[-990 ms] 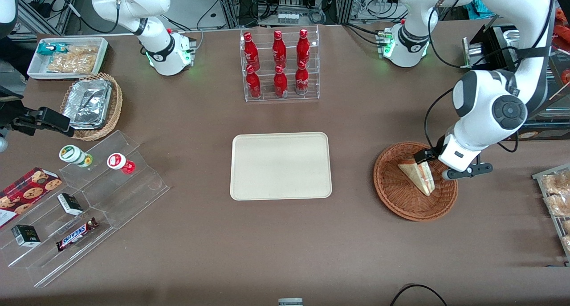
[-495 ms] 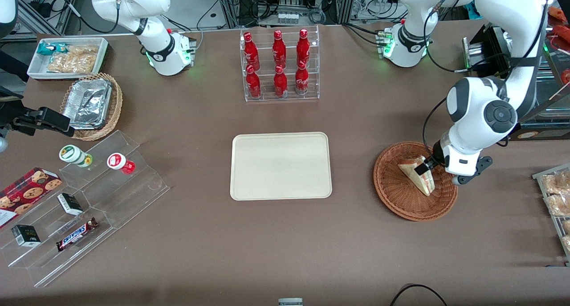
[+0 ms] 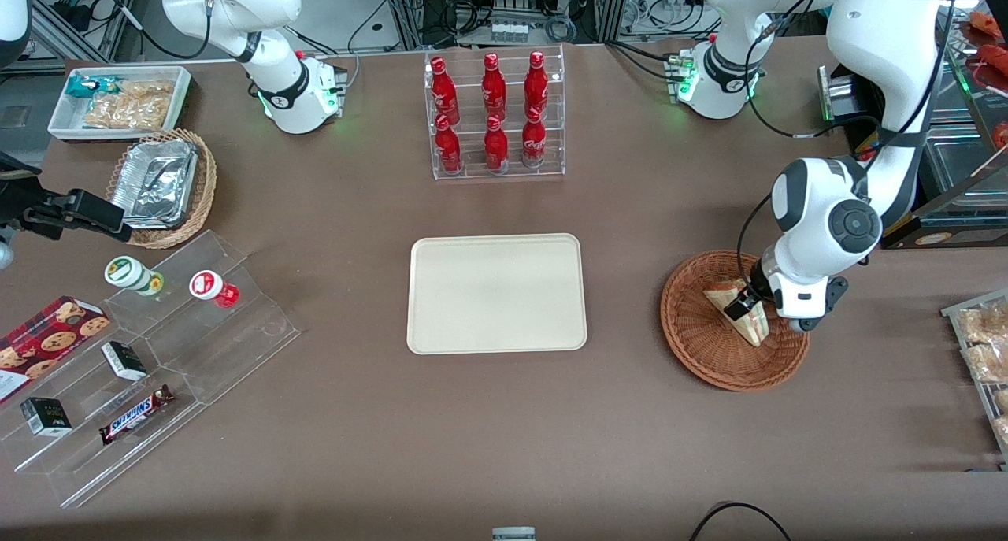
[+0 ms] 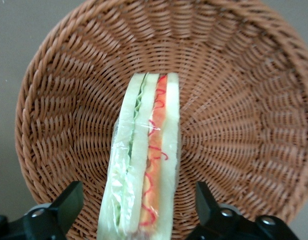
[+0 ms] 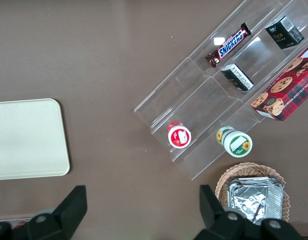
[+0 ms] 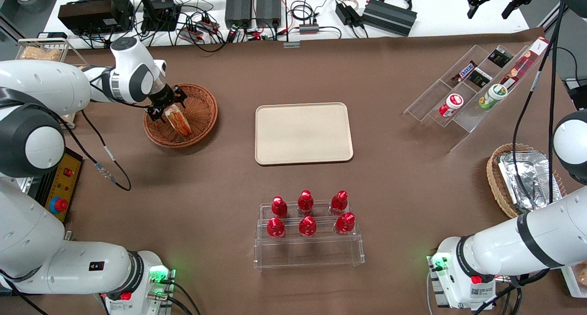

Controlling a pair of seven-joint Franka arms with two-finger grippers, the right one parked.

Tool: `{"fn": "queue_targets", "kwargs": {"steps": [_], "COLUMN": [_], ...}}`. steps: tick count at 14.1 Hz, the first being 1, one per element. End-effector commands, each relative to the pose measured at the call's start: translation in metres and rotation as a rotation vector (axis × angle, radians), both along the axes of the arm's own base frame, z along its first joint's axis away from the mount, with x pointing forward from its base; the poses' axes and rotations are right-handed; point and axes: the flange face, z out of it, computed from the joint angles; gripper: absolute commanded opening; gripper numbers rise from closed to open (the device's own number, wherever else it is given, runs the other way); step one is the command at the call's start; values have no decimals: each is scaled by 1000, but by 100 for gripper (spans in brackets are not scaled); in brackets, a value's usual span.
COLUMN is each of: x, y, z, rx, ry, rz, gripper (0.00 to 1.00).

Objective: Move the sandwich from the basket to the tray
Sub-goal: 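Lower the left gripper and close it on the wrapped sandwich, then lift the sandwich and carry it with the left gripper over the tray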

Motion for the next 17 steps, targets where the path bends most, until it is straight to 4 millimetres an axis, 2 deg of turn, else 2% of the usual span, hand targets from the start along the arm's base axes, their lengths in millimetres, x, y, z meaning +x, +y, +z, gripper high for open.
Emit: {"fn": "queue_targets", "kwargs": {"steps": [1,2,3,4,7,9,12,13,15,17], "x": [1,-1,-4,0,20,30,29,30,30,31], "y": [-1,-1,0,-1,-5,-17,-54,-71,-113,-164], "z": [0,2,3,11,58,87,98,103,103,98], "rx": [1,3,9,10,13,13,-13,-17,-17,-17], "ry": [1,21,70,94,143,161,159,149,137,128], "rz": [41,37,19,2,-16,-59,-363,-440,-532,-588], "gripper": [35,18,11,9,7,7,8,9,9,5]}}
